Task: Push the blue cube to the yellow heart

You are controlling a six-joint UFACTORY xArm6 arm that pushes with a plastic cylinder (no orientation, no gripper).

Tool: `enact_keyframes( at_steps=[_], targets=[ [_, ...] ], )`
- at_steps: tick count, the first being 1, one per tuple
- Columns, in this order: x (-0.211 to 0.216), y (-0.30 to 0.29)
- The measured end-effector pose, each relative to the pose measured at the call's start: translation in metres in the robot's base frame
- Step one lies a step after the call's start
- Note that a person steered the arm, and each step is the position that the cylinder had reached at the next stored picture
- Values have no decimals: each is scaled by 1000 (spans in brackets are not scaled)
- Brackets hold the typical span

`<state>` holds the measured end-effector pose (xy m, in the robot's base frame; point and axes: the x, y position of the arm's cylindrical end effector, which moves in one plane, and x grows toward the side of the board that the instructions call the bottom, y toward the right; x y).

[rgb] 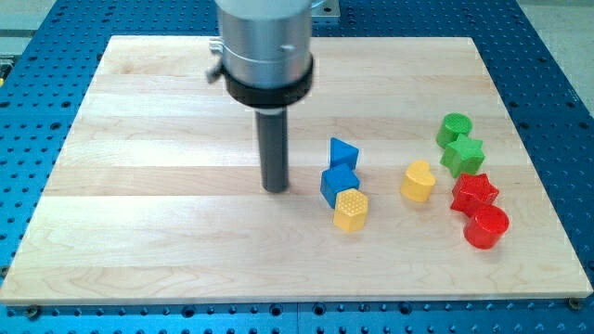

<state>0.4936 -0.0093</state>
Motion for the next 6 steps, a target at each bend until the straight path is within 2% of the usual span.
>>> enact_keyframes(
  at_steps=[1,2,3,5,6],
  targets=[
    [-19,64],
    [-28,83],
    [-28,75],
    [-36,13],
    [-53,70]
  ],
)
